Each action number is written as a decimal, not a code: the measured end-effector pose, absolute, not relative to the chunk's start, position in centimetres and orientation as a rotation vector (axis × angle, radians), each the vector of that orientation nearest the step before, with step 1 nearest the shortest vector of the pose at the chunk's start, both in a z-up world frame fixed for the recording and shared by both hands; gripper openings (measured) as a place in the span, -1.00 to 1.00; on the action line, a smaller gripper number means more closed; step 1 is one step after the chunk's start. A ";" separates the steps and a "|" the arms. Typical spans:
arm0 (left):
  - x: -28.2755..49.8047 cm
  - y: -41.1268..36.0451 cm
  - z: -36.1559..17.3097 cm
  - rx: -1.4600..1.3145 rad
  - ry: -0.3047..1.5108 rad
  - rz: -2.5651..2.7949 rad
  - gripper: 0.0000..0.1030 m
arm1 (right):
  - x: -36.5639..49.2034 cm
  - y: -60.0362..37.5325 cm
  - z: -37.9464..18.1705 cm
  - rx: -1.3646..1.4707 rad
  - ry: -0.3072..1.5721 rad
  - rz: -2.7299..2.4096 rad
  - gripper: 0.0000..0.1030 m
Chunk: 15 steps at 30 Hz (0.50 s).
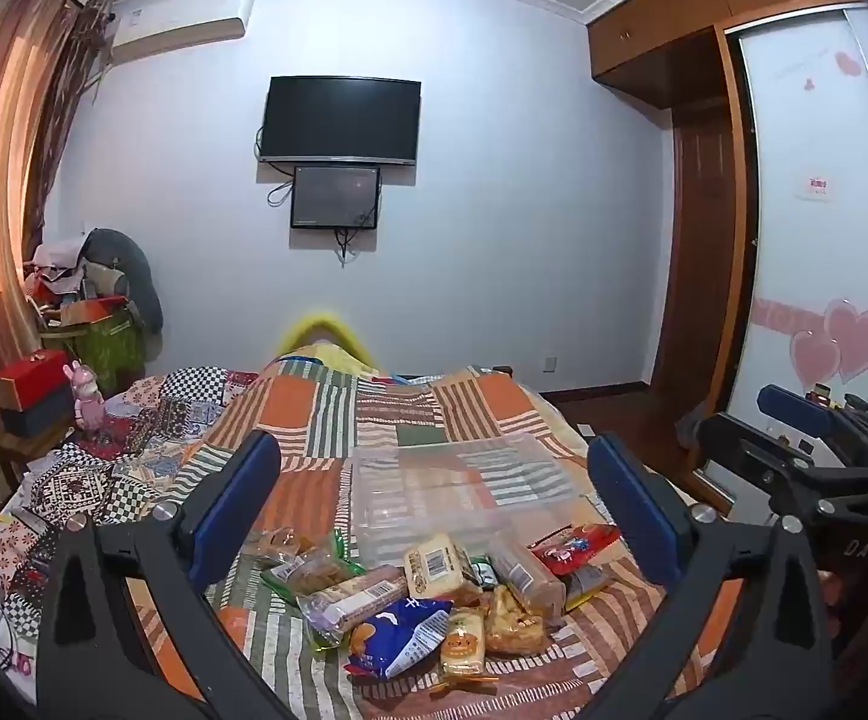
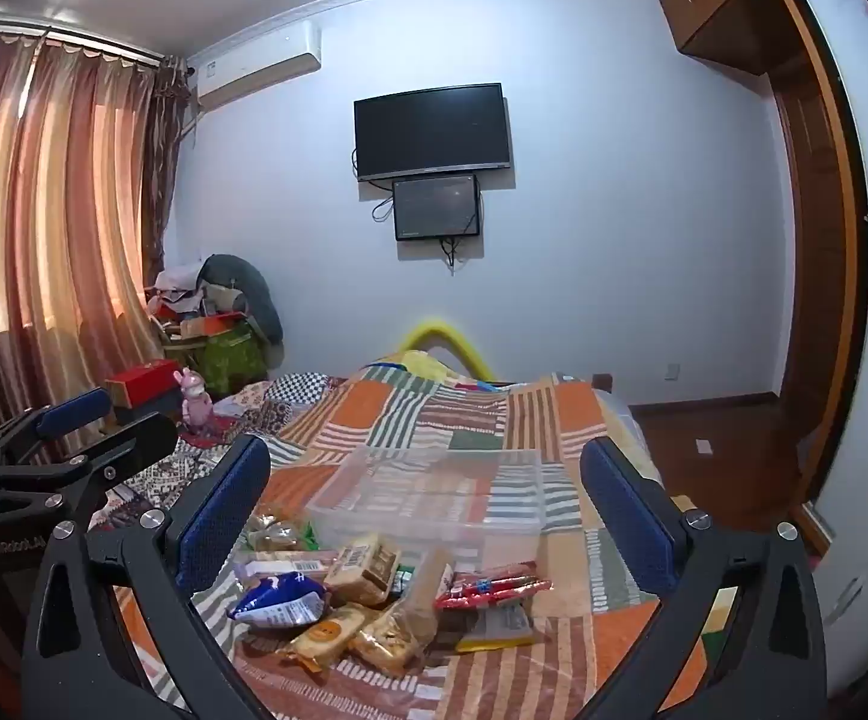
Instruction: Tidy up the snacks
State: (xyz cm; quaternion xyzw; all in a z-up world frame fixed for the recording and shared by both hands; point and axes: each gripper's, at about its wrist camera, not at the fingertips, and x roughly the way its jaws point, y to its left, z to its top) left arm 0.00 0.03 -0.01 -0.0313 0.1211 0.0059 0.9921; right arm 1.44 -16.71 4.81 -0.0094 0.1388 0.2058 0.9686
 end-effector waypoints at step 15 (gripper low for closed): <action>0.5 0.7 -0.2 -0.081 0.243 0.015 1.00 | 1.1 -17.0 4.8 -0.018 0.278 0.418 1.00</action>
